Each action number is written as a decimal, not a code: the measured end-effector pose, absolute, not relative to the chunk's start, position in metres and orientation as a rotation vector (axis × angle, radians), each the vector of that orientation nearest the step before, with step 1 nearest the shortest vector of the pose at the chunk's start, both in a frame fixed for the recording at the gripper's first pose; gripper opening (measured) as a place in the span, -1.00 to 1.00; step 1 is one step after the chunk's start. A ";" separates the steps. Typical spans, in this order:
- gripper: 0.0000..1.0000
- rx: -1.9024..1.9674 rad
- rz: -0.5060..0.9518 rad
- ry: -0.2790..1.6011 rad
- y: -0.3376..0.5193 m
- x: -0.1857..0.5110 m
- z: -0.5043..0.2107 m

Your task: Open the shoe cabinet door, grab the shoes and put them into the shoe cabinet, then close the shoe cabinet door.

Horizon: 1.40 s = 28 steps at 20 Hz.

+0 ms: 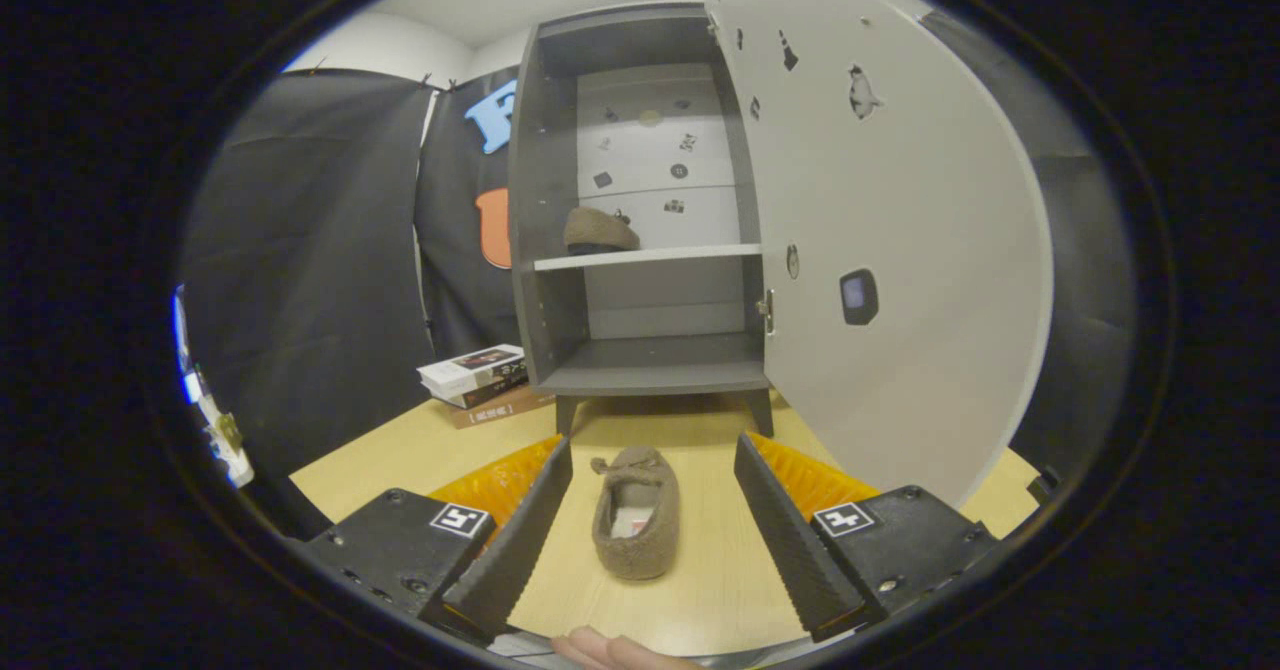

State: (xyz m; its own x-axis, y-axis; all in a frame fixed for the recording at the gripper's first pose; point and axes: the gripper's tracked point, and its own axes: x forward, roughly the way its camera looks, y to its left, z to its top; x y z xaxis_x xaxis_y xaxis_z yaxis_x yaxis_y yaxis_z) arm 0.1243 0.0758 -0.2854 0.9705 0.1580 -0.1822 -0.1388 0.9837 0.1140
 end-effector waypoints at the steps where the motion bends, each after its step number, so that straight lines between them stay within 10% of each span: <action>1: 1.00 0.101 0.149 0.212 0.082 0.131 -0.297; 12: 0.95 0.156 0.251 0.415 0.161 0.184 -0.388; 16: 0.45 0.190 0.240 0.476 0.162 0.203 -0.410; 21: -0.78 0.238 0.240 0.559 0.152 0.210 -0.430; 28: -0.81 0.212 0.246 0.500 0.145 0.184 -0.423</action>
State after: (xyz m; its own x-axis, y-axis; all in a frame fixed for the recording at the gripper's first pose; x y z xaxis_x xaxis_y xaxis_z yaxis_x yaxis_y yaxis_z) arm 0.1840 0.1452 -0.4230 0.8494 0.2833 -0.4454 -0.1805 0.9488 0.2592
